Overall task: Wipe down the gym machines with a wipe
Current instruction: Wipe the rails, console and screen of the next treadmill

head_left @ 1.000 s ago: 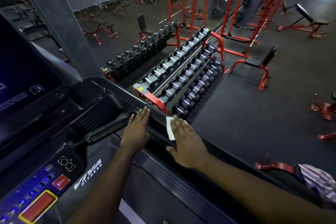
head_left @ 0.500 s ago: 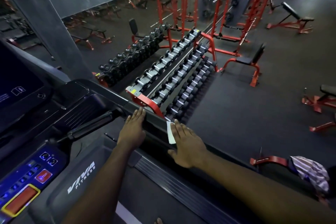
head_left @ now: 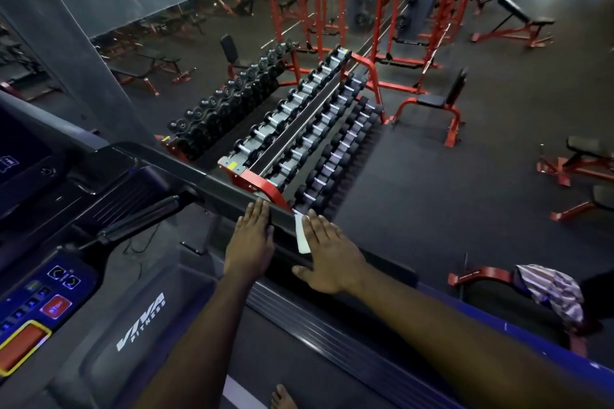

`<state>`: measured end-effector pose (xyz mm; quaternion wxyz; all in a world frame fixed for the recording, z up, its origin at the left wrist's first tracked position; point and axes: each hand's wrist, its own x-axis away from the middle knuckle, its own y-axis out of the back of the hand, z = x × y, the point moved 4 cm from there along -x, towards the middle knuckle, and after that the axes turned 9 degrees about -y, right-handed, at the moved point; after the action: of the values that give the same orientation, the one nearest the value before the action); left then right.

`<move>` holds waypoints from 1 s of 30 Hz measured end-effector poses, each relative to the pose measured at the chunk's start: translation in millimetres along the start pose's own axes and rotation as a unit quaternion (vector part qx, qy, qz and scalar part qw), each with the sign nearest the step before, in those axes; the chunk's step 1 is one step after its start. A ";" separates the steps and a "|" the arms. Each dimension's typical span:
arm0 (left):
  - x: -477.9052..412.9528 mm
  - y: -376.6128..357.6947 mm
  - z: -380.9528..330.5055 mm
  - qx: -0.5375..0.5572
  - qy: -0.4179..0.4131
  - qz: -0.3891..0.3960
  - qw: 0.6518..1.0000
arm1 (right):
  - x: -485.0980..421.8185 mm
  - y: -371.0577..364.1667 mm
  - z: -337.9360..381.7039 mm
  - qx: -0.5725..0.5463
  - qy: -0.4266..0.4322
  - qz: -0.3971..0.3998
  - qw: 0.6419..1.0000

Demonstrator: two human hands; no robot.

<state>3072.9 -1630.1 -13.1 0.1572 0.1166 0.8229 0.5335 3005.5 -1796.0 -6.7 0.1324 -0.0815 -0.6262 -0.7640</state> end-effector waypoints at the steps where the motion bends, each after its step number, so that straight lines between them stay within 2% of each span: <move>1: 0.0 -0.5 -0.6 -0.004 0.006 0.003 1.000 | 6.5 0.4 -5.0 0.003 0.006 -0.002 1.000; 7: 14.8 -16.7 -38.9 0.005 0.004 0.008 1.000 | 63.0 -3.6 -60.1 0.004 -0.037 0.001 0.999; 11: 13.9 -27.9 -53.7 -0.006 0.032 0.011 0.999 | 55.4 -6.5 -52.0 -0.021 -0.036 -0.005 0.999; 14: 13.4 -28.0 -55.2 -0.022 0.043 0.029 0.998 | 81.8 -15.2 -70.7 -0.016 -0.028 -0.034 0.999; 20: 12.4 -31.4 -62.4 -0.036 0.062 0.047 0.996 | 104.0 -21.1 -87.2 -0.037 -0.090 -0.049 0.994; 25: 11.8 -34.2 -60.4 -0.047 0.065 0.067 0.995 | 125.5 -32.7 -94.3 -0.040 -0.067 -0.063 0.995; 28: 10.3 -35.2 -60.3 -0.047 0.071 0.075 0.994 | 133.0 -25.6 -104.4 -0.079 -0.089 -0.058 0.991; 30: 10.3 -36.1 -60.4 -0.046 0.071 0.075 0.994 | 113.4 -13.3 -112.4 -0.146 -0.123 -0.026 0.981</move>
<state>3039.4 -1691.8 -24.5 0.0627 0.1327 0.7955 0.5879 2898.2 -1914.9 -9.0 0.0216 -0.1768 -0.5216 -0.8344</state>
